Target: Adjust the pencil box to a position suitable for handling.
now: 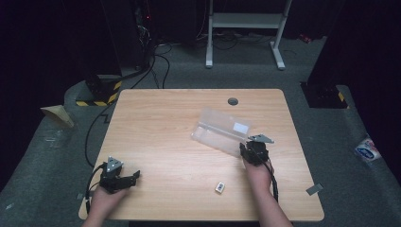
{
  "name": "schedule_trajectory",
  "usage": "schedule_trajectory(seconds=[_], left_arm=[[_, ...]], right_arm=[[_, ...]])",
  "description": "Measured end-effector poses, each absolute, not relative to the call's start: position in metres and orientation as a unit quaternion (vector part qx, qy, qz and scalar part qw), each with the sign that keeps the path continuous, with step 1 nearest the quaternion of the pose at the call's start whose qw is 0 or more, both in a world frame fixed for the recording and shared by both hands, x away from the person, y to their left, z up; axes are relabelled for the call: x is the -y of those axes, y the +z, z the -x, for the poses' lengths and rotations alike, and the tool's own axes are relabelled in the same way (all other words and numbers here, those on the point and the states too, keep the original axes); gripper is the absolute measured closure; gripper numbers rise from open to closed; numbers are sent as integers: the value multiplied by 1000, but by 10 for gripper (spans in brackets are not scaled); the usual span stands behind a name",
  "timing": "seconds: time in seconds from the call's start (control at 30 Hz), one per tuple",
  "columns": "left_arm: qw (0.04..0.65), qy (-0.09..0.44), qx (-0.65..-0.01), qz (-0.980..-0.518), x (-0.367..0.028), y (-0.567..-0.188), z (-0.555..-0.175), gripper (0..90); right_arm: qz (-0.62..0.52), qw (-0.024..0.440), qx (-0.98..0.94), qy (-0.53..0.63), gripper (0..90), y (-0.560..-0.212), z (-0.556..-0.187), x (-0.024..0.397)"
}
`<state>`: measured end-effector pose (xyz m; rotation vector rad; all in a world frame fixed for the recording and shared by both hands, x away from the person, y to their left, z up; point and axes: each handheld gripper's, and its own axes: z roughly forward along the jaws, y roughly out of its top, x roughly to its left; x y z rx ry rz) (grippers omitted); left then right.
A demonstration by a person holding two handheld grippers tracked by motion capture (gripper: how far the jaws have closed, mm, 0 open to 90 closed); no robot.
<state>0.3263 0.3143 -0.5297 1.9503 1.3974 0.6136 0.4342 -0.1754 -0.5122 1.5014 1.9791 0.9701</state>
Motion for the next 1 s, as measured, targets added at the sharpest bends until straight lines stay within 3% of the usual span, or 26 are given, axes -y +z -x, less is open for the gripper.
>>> schedule_trajectory(seconds=[0.13,0.37,0.6,1.0], left_arm=[[327,234,-533,-744,-314,-530,-326,160],[327,234,-534,-743,-314,-530,-326,161],[327,235,-535,-743,-314,-530,-326,163],[327,235,-535,-743,-314,-530,-326,164]], right_arm=[[-545,243,-725,344,724,-512,-441,179],[-548,234,-726,342,676,-509,-445,181],[-554,221,-733,329,759,-515,-449,180],[-523,223,-752,335,781,-516,-436,164]])
